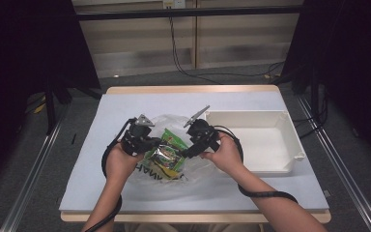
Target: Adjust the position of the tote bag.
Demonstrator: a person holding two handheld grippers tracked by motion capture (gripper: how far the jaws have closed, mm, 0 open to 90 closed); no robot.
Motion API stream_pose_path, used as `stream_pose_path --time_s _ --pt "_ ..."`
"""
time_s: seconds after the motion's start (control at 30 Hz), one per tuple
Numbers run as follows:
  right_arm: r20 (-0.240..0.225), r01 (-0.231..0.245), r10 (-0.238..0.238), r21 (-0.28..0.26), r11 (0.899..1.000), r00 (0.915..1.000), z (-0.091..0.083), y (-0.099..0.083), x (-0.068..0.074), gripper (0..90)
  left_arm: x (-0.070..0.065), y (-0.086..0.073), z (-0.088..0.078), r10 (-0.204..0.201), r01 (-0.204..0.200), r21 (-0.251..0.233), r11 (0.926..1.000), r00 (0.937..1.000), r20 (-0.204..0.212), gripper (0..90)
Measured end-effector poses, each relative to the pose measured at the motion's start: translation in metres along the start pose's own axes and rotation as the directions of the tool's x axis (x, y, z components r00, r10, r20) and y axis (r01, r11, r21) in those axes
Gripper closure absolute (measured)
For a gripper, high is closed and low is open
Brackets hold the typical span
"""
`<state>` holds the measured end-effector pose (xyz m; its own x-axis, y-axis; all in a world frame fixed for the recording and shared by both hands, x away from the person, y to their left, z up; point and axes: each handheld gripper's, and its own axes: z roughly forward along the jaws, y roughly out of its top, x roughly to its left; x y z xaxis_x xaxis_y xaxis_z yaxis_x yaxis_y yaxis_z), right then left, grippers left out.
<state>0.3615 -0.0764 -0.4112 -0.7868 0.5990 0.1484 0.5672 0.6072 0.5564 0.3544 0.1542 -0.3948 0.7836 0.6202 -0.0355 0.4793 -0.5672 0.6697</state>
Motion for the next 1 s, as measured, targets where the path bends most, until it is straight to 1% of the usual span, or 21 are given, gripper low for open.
stream_pose_path --time_s 0.03,0.1,0.17,0.23,0.27,0.3,0.37,0.47,0.53,0.57,0.6,0.63,0.67,0.73,0.77,0.8,0.83,0.87,0.9,0.93,1.0 --pt "-0.014 -0.016 0.016 0.002 1.000 0.9998 0.001 0.001 -0.002 28.8 0.000 -0.002 0.000 -0.012 0.012 -0.019 0.9998 0.9999 -0.005 88.9" --pt "-0.047 -0.031 0.031 0.005 1.000 0.9984 0.003 0.003 -0.006 27.5 0.000 -0.004 -0.002 0.003 -0.003 -0.032 0.9995 1.0000 -0.006 88.9" --pt "-0.067 -0.035 0.036 0.011 0.999 0.9971 0.004 0.005 -0.007 26.4 0.001 -0.006 -0.003 0.012 -0.012 -0.036 0.9993 0.9999 0.006 89.0" --pt "-0.103 -0.042 0.044 0.025 0.999 0.9937 0.006 0.007 -0.007 26.9 0.002 -0.008 -0.004 0.000 0.001 -0.056 0.9985 0.9999 0.016 89.0" --pt "-0.104 -0.031 0.034 0.027 0.999 0.9940 0.007 0.008 -0.007 27.9 0.002 -0.008 -0.006 0.014 -0.013 -0.044 0.9990 0.9998 0.011 89.0" --pt "-0.113 -0.020 0.023 0.028 0.999 0.9933 0.008 0.009 -0.007 30.0 0.001 -0.009 -0.005 0.003 -0.003 -0.064 0.9980 1.0000 0.009 88.9" --pt "-0.140 -0.022 0.026 0.032 0.999 0.9898 0.010 0.011 -0.007 32.1 0.000 -0.008 -0.005 0.009 -0.008 -0.068 0.9977 0.9999 0.014 88.9" --pt "-0.155 -0.012 0.019 0.040 0.999 0.9877 0.014 0.014 -0.008 35.3 0.001 -0.007 -0.005 0.023 -0.021 -0.075 0.9970 0.9994 0.028 88.9" --pt "-0.171 -0.008 0.015 0.037 0.999 0.9852 0.016 0.014 -0.007 42.4 0.000 -0.006 -0.005 0.020 -0.018 -0.084 0.9963 0.9994 0.030 89.0" --pt "-0.169 0.001 0.006 0.044 0.999 0.9857 0.017 0.014 -0.006 44.4 -0.001 -0.006 -0.007 0.028 -0.026 -0.073 0.9970 0.9994 0.020 88.9" --pt "-0.166 0.010 -0.002 0.049 0.999 0.9861 0.019 0.015 -0.005 49.6 -0.001 -0.006 -0.006 0.024 -0.022 -0.086 0.9961 0.9993 0.027 88.9" --pt "-0.172 0.010 0.000 0.055 0.998 0.9851 0.020 0.015 -0.003 59.2 -0.002 -0.005 -0.006 0.036 -0.034 -0.072 0.9968 0.9991 0.023 88.9" --pt "-0.175 0.015 -0.007 0.049 0.999 0.9846 0.019 0.015 -0.001 65.6 -0.002 -0.005 -0.006 0.029 -0.028 -0.082 0.9963 0.9995 0.013 89.0" --pt "-0.177 0.028 -0.020 0.043 0.999 0.9841 0.016 0.016 0.001 71.2 -0.001 -0.006 -0.008 0.034 -0.034 -0.070 0.9970 0.9994 0.001 88.6" --pt "-0.178 0.026 -0.018 0.039 0.999 0.9839 0.014 0.017 0.002 74.1 0.001 -0.007 -0.008 0.015 -0.014 -0.062 0.9980 0.9998 0.010 87.4" --pt "-0.189 0.030 -0.023 0.035 0.999 0.9817 0.010 0.018 0.001 76.2 0.001 -0.008 -0.010 -0.004 0.005 -0.070 0.9975 0.9999 0.013 84.3" --pt "-0.179 0.027 -0.021 0.027 0.999 0.9836 0.006 0.019 0.002 77.2 0.001 -0.009 -0.011 0.012 -0.012 -0.073 0.9973 0.9999 0.000 80.8" --pt "-0.168 0.022 -0.018 0.020 1.000 0.9856 0.002 0.021 0.003 77.7 0.001 -0.011 -0.011 0.027 -0.030 -0.079 0.9964 0.9990 -0.036 74.8" --pt "-0.149 0.036 -0.033 0.016 0.999 0.9883 -0.003 0.022 0.003 77.9 0.001 -0.012 -0.012 0.007 -0.009 -0.057 0.9983 0.9992 -0.039 66.1" --pt "-0.126 0.053 -0.051 0.011 0.999 0.9907 -0.008 0.024 0.003 78.0 0.001 -0.014 -0.013 -0.009 0.007 -0.042 0.9991 0.9995 -0.030 69.2" --pt "-0.094 0.068 -0.068 0.003 0.998 0.9933 -0.016 0.028 0.004 78.2 -0.001 -0.018 -0.011 -0.011 0.009 -0.046 0.9989 0.9993 -0.035 62.9"
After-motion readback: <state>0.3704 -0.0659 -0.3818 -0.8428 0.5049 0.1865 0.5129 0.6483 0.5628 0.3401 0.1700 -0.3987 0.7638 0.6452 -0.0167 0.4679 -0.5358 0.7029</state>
